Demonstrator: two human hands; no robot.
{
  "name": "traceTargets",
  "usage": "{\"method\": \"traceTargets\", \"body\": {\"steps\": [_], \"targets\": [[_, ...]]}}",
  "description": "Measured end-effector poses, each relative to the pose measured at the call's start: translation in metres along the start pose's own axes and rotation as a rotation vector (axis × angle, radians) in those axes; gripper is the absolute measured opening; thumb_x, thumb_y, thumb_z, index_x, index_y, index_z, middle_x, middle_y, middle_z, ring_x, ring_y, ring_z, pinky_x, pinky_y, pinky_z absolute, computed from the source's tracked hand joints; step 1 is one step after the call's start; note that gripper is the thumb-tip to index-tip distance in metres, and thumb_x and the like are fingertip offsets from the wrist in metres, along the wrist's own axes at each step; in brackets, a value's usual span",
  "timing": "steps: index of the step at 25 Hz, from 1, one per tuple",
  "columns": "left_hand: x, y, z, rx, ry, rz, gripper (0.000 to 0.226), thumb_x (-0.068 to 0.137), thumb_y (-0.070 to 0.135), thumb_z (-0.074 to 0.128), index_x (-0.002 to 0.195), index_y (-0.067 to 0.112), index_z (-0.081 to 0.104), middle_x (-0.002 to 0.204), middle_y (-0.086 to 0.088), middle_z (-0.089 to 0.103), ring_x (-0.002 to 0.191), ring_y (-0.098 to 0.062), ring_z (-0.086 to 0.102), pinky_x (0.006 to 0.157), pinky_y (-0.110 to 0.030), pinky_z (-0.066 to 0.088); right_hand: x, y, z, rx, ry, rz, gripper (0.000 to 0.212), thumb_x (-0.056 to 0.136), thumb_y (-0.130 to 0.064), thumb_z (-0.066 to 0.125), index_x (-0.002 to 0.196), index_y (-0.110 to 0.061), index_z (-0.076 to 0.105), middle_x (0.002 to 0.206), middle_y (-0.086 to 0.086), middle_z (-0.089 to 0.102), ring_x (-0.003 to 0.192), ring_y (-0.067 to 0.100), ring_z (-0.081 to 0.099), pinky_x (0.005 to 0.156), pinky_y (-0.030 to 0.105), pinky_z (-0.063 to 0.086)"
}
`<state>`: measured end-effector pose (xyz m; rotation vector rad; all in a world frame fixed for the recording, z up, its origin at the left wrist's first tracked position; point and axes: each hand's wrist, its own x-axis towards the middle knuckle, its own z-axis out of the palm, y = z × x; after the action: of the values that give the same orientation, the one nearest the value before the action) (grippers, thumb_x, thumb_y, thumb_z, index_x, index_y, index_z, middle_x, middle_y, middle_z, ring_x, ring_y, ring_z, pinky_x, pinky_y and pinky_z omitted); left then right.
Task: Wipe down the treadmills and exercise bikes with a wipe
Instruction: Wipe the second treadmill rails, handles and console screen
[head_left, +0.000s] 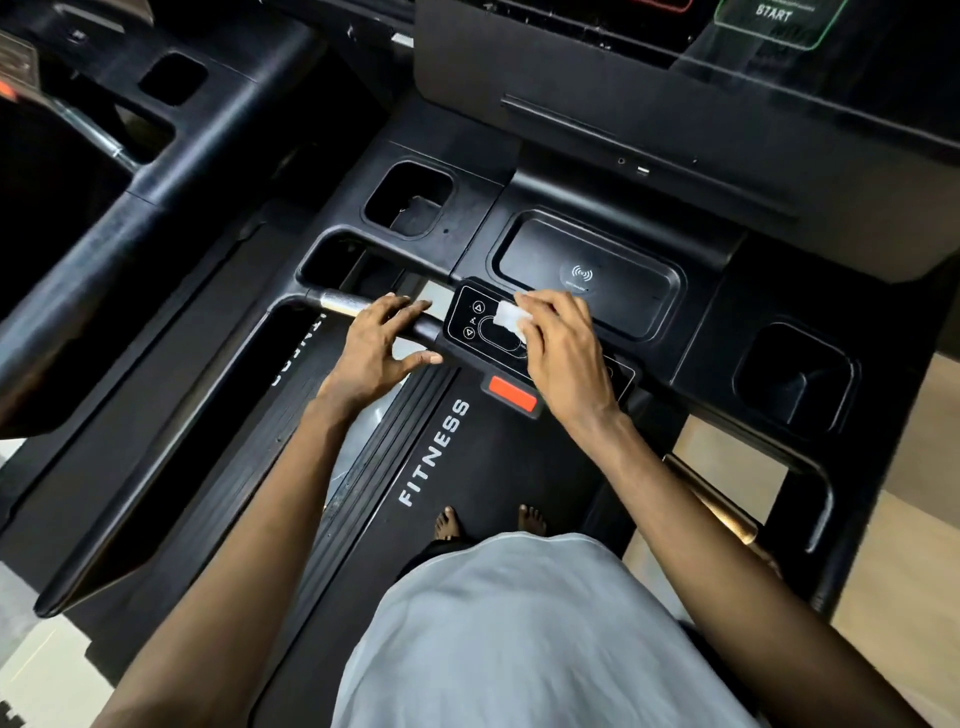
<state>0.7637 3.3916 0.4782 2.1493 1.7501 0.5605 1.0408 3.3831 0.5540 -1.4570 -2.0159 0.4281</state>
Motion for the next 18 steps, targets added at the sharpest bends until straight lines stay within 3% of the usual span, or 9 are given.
{"method": "traceTargets", "body": {"steps": [4, 7, 11, 18], "targets": [[0.002, -0.020, -0.007, -0.010, 0.006, 0.011, 0.079, 0.082, 0.070, 0.059, 0.143, 0.019, 0.054, 0.141, -0.013, 0.053, 0.136, -0.031, 0.046, 0.111, -0.055, 0.038, 0.032, -0.030, 0.021, 0.028, -0.066, -0.012, 0.031, 0.095, -0.003, 0.061, 0.125, -0.003, 0.067, 0.121, 0.009, 0.065, 0.111, 0.020, 0.057, 0.100, 0.028, 0.049], [0.003, -0.040, -0.011, -0.057, 0.025, 0.004, 0.077, 0.084, 0.073, 0.055, 0.140, 0.021, 0.057, 0.140, -0.012, 0.055, 0.135, -0.031, 0.047, 0.111, -0.055, 0.039, 0.040, -0.038, 0.029, 0.017, -0.060, -0.025, 0.030, 0.097, -0.005, 0.059, 0.126, -0.006, 0.066, 0.123, 0.007, 0.063, 0.114, 0.017, 0.057, 0.103, 0.024, 0.046], [0.006, -0.050, -0.011, -0.076, 0.042, 0.062, 0.072, 0.086, 0.071, 0.056, 0.138, 0.022, 0.059, 0.134, -0.012, 0.059, 0.128, -0.030, 0.052, 0.108, -0.052, 0.042, 0.028, -0.027, 0.034, -0.045, -0.009, -0.190, 0.025, 0.096, -0.001, 0.058, 0.117, -0.004, 0.070, 0.119, 0.007, 0.064, 0.114, 0.021, 0.059, 0.103, 0.031, 0.048], [0.012, -0.063, -0.010, -0.099, 0.110, 0.161, 0.064, 0.086, 0.063, 0.061, 0.127, 0.014, 0.065, 0.121, -0.007, 0.064, 0.117, -0.027, 0.058, 0.101, -0.045, 0.043, 0.036, -0.035, 0.050, -0.188, -0.258, -0.385, 0.017, 0.095, -0.003, 0.062, 0.108, -0.005, 0.072, 0.114, 0.005, 0.066, 0.117, 0.020, 0.055, 0.104, 0.023, 0.043]]}}
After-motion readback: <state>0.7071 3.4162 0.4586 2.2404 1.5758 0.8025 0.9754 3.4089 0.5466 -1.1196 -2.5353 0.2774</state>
